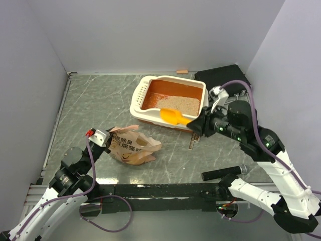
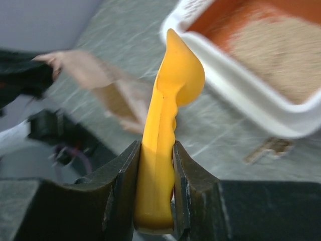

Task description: Fill the litter box with clean litter

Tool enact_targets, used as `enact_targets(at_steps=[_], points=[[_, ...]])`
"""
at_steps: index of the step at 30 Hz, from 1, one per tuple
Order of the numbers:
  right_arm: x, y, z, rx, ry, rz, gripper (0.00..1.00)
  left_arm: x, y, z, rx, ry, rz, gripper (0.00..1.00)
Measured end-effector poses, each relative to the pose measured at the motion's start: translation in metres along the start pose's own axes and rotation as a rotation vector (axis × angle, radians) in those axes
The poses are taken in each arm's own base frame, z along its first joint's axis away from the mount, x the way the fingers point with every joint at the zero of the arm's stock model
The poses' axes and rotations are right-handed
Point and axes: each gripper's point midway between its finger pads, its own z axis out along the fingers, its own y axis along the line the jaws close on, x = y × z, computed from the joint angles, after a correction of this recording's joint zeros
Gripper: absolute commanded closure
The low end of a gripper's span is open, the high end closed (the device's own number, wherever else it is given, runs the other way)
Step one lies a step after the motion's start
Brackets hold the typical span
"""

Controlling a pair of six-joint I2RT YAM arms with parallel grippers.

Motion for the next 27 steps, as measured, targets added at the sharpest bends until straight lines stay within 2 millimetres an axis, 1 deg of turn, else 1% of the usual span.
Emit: enact_targets(at_steps=[2,5,8,10,13,15,18,21,27], points=[[0.02,0.01,0.003,-0.076,0.051,0.038,1.0,0.0,0.0,0.0,0.0,0.001,0.0,0.99],[0.056,0.016,0.014,-0.154,0.15,0.103,1.0,0.0,0.0,0.0,0.0,0.001,0.0,0.99],[0.083,0.018,0.028,-0.198,0.229,0.166,1.0,0.0,0.0,0.0,0.0,0.001,0.0,0.99],[0.093,0.018,0.036,-0.213,0.257,0.195,1.0,0.0,-0.001,0.0,0.003,0.001,-0.001,0.99],[0.09,0.022,0.041,-0.237,0.249,0.205,1.0,0.0,-0.001,0.0,0.004,0.001,-0.001,0.99],[0.087,0.028,0.042,-0.264,0.239,0.201,1.0,0.0,-0.001,0.0,0.004,0.001,-0.001,0.99],[0.086,0.031,0.041,-0.273,0.236,0.195,1.0,0.0,-0.001,0.0,0.005,0.001,-0.001,0.99],[0.082,0.032,0.038,-0.274,0.226,0.189,1.0,0.0,-0.001,0.0,0.006,0.0,-0.001,0.99],[0.068,0.041,0.027,-0.307,0.188,0.161,1.0,0.0,-0.002,0.0,0.01,0.001,0.0,0.99]])
